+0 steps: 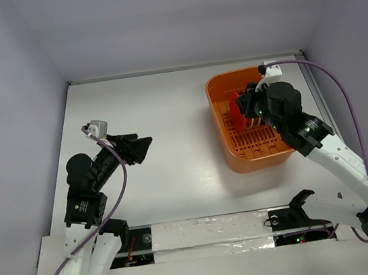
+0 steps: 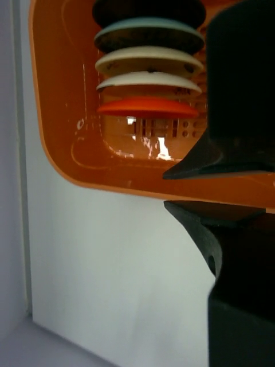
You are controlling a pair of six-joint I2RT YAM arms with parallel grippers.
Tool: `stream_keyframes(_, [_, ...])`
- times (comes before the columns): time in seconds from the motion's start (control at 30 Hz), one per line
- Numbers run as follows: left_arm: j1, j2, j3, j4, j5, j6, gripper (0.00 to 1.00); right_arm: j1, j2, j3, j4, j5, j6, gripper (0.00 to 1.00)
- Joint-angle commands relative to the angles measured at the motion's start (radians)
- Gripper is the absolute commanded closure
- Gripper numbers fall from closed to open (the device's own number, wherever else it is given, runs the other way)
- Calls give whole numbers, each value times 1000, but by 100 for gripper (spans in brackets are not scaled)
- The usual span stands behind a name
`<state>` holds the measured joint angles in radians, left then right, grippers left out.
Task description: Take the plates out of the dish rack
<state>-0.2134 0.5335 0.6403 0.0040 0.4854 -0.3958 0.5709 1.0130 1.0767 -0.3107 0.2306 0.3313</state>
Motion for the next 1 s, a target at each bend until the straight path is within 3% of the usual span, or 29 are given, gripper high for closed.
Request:
stream_keyframes(0.0, [6,-17,33,36,-1,14,40,7,27,75,-74,116,-43,72])
stream_keyframes(0.07, [6,-12,32,37,4,12,39,7,64,88,-103,163,-52,59])
stream_keyframes(0.2, [6,-6,30,45,10,9,43,7,136,114,-119,188,-64,51])
stream_keyframes(0.27, [6,-4,30,42,7,9,60,7,162,129,-122,191,-66,51])
stream_keyframes(0.33, [6,-6,32,36,-4,9,86,7,203,137,-125,210,-72,51])
stream_keyframes(0.43, [6,-4,35,30,-24,9,98,7,259,149,-136,271,-74,52])
stream_keyframes(0.53, [6,-4,36,25,-24,11,94,7,312,166,-136,331,-78,53])
stream_keyframes(0.73, [6,-10,35,19,-37,11,66,7,415,224,-145,369,-89,55])
stream_keyframes(0.97, [6,-13,35,17,-39,12,61,-3,470,227,-149,424,-81,58])
